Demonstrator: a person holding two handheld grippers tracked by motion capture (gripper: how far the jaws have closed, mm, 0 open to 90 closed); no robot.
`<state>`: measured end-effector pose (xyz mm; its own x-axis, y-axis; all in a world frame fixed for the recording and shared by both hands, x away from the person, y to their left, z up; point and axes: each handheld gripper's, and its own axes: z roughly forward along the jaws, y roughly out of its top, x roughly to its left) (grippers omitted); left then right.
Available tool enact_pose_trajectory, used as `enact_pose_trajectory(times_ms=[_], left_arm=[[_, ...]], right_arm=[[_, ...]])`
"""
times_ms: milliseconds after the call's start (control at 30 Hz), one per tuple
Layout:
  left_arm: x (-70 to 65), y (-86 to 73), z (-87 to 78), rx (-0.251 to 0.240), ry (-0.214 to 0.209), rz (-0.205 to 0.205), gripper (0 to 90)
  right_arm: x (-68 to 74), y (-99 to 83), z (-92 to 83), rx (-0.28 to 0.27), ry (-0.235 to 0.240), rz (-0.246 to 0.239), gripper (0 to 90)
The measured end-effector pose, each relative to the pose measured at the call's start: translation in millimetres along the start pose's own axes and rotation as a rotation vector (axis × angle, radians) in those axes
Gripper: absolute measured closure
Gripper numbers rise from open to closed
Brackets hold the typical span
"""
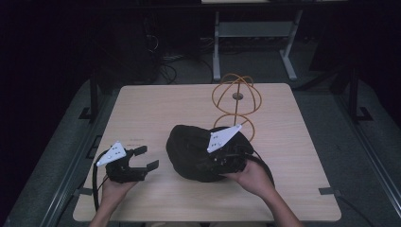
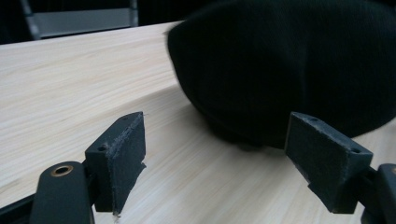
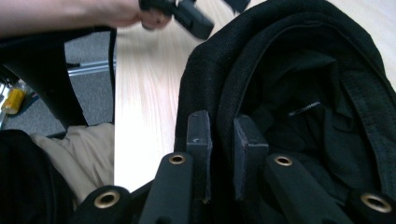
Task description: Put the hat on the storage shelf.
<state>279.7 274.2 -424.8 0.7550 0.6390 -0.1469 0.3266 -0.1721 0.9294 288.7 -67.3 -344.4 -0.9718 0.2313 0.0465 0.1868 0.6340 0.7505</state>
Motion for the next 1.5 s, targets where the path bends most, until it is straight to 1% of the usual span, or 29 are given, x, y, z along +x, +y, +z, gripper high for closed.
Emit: enact_pose_trajectory(times_ms=[33, 67, 100, 167, 233, 267, 300, 333, 400, 500, 567, 667, 733, 767, 800, 833, 867, 933, 1000, 1067, 1100, 1133, 1200, 1233, 1267, 1333, 1400, 1433, 1500], left_arm=[[0.0, 0.0, 0.0, 0.000, 0.000, 0.000, 20.0], [-2.7, 0.9, 1.9, -0.005, -0.009, 0.001, 20.0], [-6.3, 2.9, 4.0, -0.003, -0.025, 0.016, 19.9], [-11.9, 4.9, 7.0, 0.000, -0.031, 0.034, 19.9], [-14.6, 5.9, 8.3, 0.001, -0.037, 0.037, 20.0], [-18.9, 8.5, 11.0, 0.006, -0.048, 0.054, 20.0], [-18.9, 8.5, 11.0, 0.006, -0.048, 0.054, 20.0], [-23.0, 12.0, 13.9, -0.002, -0.066, 0.064, 20.0], [-27.6, 15.9, 17.2, -0.011, -0.081, 0.079, 20.0], [-33.8, 20.1, 23.0, -0.038, -0.122, 0.075, 19.3], [-36.3, 22.6, 27.3, -0.046, -0.129, 0.081, 19.2], [-38.2, 24.6, 32.1, -0.045, -0.117, 0.091, 18.7], [-40.3, 24.6, 38.3, -0.052, -0.086, 0.093, 18.2], [-40.3, 24.6, 38.3, -0.052, -0.086, 0.093, 16.7], [-42.6, 24.0, 40.9, -0.072, -0.058, 0.096, 16.1], [-42.6, 24.0, 40.9, -0.072, -0.058, 0.096, 16.1], [-44.4, 25.2, 42.2, -0.090, -0.039, 0.108, 16.2], [-44.5, 26.9, 43.3, -0.094, -0.028, 0.116, 18.0], [-44.3, 28.0, 44.1, -0.109, -0.037, 0.115, 25.6], [-43.8, 28.8, 44.6, -0.114, -0.042, 0.121, 34.7], [-42.8, 30.7, 45.4, -0.121, -0.056, 0.127, 40.4], [-42.6, 31.5, 45.9, -0.123, -0.061, 0.125, 44.5], [-42.1, 33.4, 46.4, -0.128, -0.066, 0.133, 51.8], [-41.4, 34.5, 45.9, -0.135, -0.075, 0.139, 55.2], [-42.0, 35.6, 45.6, -0.146, -0.072, 0.135, 59.4], [-41.7, 38.1, 43.8, -0.158, -0.071, 0.141, 62.8], [-41.4, 39.3, 42.5, -0.164, -0.074, 0.145, 71.7], [-40.7, 42.8, 39.6, -0.179, -0.083, 0.147, 75.6], [-40.8, 45.2, 38.5, -0.179, -0.084, 0.153, 79.3]], right_arm=[[0.2, 2.2, -2.5, -0.005, -0.002, -0.002, 78.7], [0.2, 2.2, -2.5, -0.005, -0.002, -0.002, 78.7], [0.4, 6.9, -7.9, -0.024, -0.005, -0.003, 78.7], [-0.9, 10.2, -12.3, -0.040, -0.012, -0.010, 78.7], [-1.8, 13.9, -17.1, -0.065, -0.011, -0.002, 78.7], [-2.5, 16.3, -19.3, -0.078, -0.013, -0.004, 78.7], [-2.5, 16.3, -19.3, -0.078, -0.013, -0.004, 78.7], [-2.2, 20.7, -21.8, -0.084, -0.015, 0.000, 78.6], [-2.2, 24.5, -23.1, -0.083, -0.019, -0.002, 78.7], [-2.4, 30.6, -24.3, -0.094, -0.019, -0.008, 78.7], [-2.3, 34.0, -24.9, -0.101, -0.018, -0.001, 78.7], [-2.3, 37.0, -24.7, -0.101, -0.022, -0.008, 78.7], [-2.8, 40.9, -24.7, -0.107, -0.012, -0.013, 78.7], [-2.8, 40.9, -24.7, -0.107, -0.012, -0.013, 78.7], [-2.3, 43.4, -24.6, -0.118, 0.008, -0.010, 78.7], [-2.3, 43.4, -24.6, -0.118, 0.008, -0.010, 78.7], [-1.3, 45.1, -23.9, -0.124, 0.017, -0.008, 78.7], [-1.5, 45.7, -23.6, -0.126, 0.021, -0.005, 78.8], [-1.8, 45.8, -23.8, -0.129, 0.024, 0.000, 78.9], [-2.4, 45.8, -24.0, -0.134, 0.031, 0.005, 79.0], [-2.7, 45.9, -24.1, -0.134, 0.032, 0.008, 79.0], [-3.1, 46.0, -24.3, -0.134, 0.033, 0.009, 79.0], [-3.9, 46.3, -24.2, -0.140, 0.039, 0.010, 79.0], [-4.0, 46.5, -24.3, -0.143, 0.044, 0.014, 79.0], [-3.5, 46.9, -24.5, -0.147, 0.049, 0.022, 79.0], [-4.6, 47.5, -25.4, -0.159, 0.045, 0.015, 79.0], [-5.8, 47.4, -27.6, -0.172, 0.047, 0.023, 78.9], [-6.2, 47.4, -28.8, -0.176, 0.046, 0.028, 78.9], [-7.0, 47.4, -30.0, -0.182, 0.048, 0.030, 78.9]])
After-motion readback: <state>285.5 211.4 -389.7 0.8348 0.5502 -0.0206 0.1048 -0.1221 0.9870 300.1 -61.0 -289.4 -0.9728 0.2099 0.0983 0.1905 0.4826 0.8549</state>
